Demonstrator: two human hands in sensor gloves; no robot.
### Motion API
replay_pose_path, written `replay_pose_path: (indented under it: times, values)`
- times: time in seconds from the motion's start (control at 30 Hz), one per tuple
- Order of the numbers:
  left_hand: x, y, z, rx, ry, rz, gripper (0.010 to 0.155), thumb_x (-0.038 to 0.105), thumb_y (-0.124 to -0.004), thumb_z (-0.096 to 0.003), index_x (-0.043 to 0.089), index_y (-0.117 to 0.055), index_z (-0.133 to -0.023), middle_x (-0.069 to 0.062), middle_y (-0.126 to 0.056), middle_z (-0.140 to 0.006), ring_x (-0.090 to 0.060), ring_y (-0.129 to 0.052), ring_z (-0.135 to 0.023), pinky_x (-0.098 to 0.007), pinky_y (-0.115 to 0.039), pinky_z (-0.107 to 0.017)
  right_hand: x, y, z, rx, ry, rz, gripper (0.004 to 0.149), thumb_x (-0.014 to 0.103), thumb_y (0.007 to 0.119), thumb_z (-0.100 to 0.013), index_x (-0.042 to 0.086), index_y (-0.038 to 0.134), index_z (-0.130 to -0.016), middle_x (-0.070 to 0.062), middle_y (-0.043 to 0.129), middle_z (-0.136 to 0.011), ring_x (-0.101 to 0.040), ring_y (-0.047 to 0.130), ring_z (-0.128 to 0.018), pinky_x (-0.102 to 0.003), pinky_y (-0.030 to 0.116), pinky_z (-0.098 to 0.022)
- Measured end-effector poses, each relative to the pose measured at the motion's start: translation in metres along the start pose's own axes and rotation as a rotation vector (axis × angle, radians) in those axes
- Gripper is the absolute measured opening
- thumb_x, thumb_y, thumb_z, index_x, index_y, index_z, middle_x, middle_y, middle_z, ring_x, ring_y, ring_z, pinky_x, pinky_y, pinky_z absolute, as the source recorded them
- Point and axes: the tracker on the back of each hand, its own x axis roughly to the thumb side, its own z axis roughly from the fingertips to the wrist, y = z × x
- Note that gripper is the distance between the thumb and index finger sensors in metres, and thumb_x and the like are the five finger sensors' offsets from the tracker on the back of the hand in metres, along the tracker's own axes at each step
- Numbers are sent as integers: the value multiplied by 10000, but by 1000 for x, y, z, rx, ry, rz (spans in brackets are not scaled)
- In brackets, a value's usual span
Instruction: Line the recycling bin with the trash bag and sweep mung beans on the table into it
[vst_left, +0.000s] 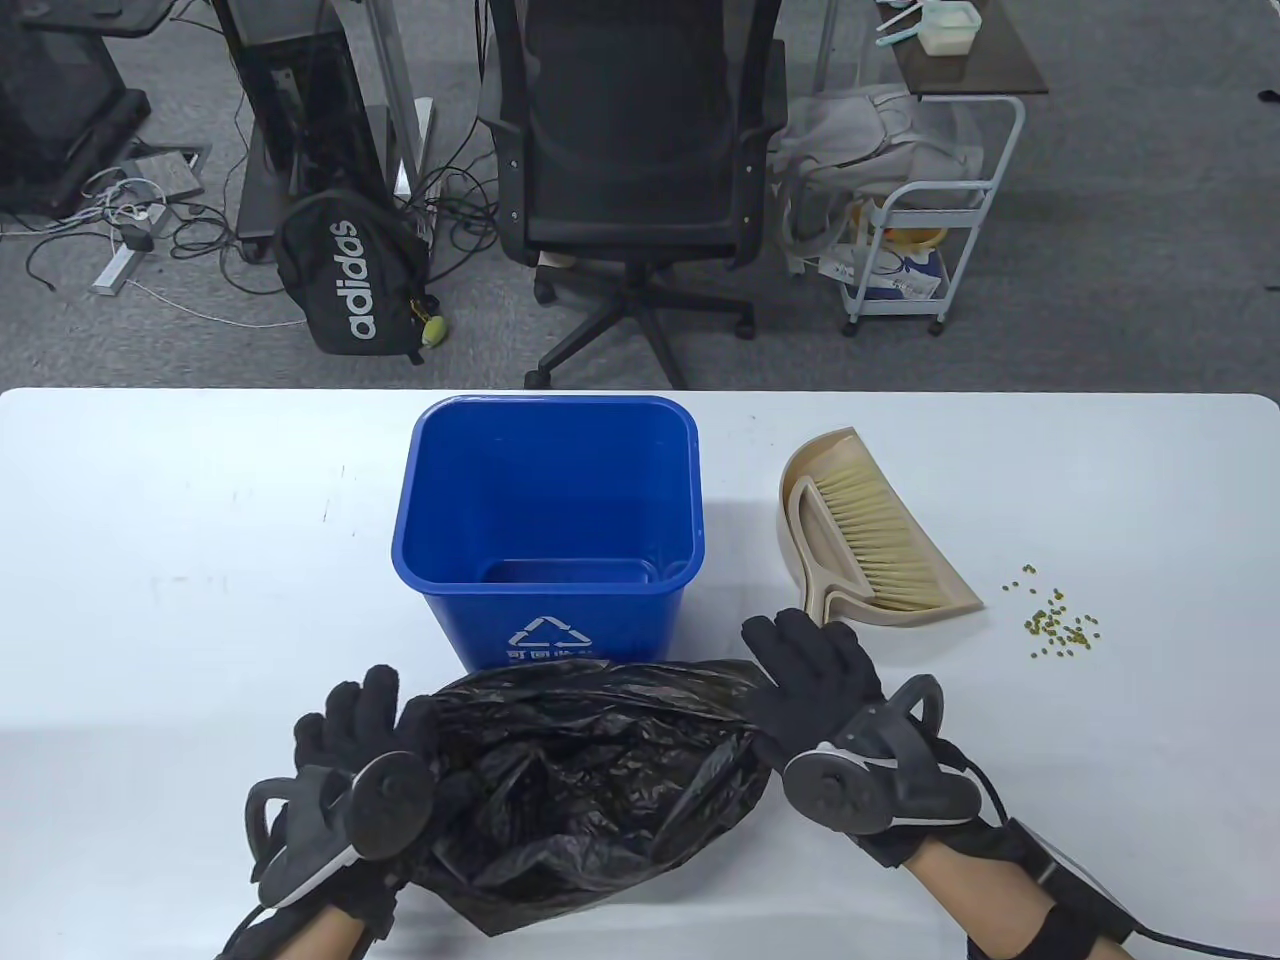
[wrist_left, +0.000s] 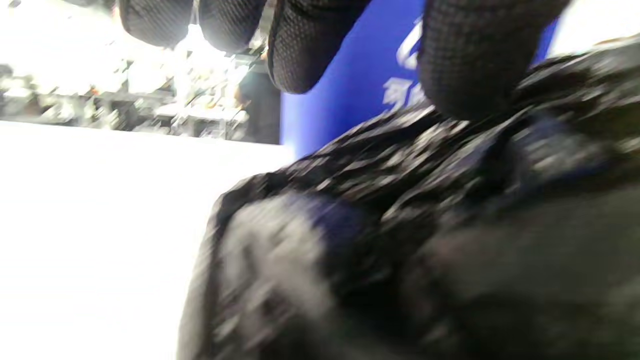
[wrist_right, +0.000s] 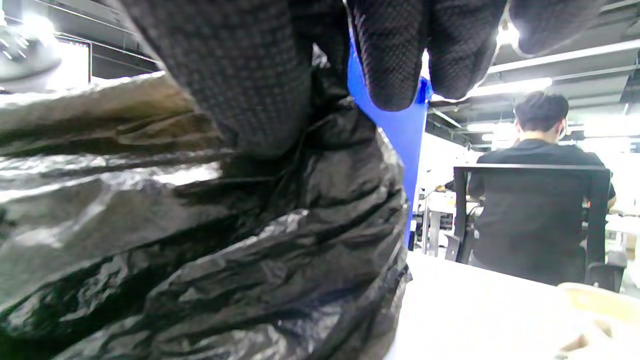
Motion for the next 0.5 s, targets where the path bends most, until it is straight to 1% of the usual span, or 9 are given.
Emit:
replay_pose_path:
  times: [0.07, 0.17, 0.2, 0.27, 0.33, 0.4, 0.47, 0.5]
  values:
    - [-5, -14, -5, -131, 42, 42, 1018, 606, -879, -408, -66, -601, -1120, -406, -362, -1182, -764, -386, -997, -873, -353, -650, 0, -3, 3, -4, -1, 30, 399, 264, 901, -432, 38, 946, -757, -369, 687, -1040, -639, 665, -924, -761, 538, -606]
    - [-6, -32, -11, -288, 80, 90, 1161, 643, -882, -384, -118, -447, -1144, -422, -241, -1179, -785, -288, -990, -883, -305, -646, 0, -3, 6, -4, 0, 87, 398, 263, 901, -432, 43, 946, -761, -364, 688, -1042, -636, 665, -928, -761, 536, -609]
    - [-6, -37, -13, -318, 78, 81, 1189, 655, -875, -382, -133, -409, -1141, -427, -215, -1172, -788, -276, -986, -882, -303, -645, 0, -3, 7, -6, 3, 102, 398, 261, 901, -431, 45, 945, -762, -363, 689, -1043, -637, 665, -928, -761, 535, -610]
    - [-3, -42, -15, -322, 87, 39, 1202, 649, -893, -370, -146, -415, -1134, -431, -205, -1169, -791, -271, -984, -882, -300, -645, -2, -3, 9, -9, 8, 118, 397, 261, 902, -431, 46, 945, -762, -364, 690, -1042, -632, 664, -931, -760, 534, -612]
    - [-1, -47, -17, -331, 85, -4, 1193, 634, -910, -368, -156, -432, -1124, -432, -202, -1166, -792, -276, -981, -879, -309, -647, -5, -2, 10, -8, 16, 122, 396, 259, 902, -430, 46, 946, -760, -363, 691, -1042, -635, 666, -929, -761, 534, -612]
    - [2, -52, -19, -350, 97, -30, 1134, 609, -929, -370, -159, -520, -1097, -436, -235, -1164, -797, -305, -976, -878, -325, -643, -8, -1, 12, 2, 24, 111, 396, 259, 902, -430, 46, 946, -760, -363, 691, -1043, -633, 666, -930, -760, 534, -612]
    - [6, -56, -21, -340, 122, -61, 980, 555, -948, -386, -145, -689, -1021, -439, -301, -1158, -797, -365, -968, -872, -368, -640, -10, 1, 13, 14, 32, 101, 395, 256, 902, -431, 45, 945, -762, -364, 687, -1045, -637, 661, -931, -763, 529, -613]
    - [7, -57, -22, -333, 125, -68, 911, 515, -959, -394, -140, -735, -988, -437, -349, -1154, -798, -406, -960, -869, -396, -637, -10, 1, 13, 15, 33, 103, 395, 258, 901, -432, 46, 946, -761, -364, 687, -1045, -636, 662, -930, -762, 530, -613]
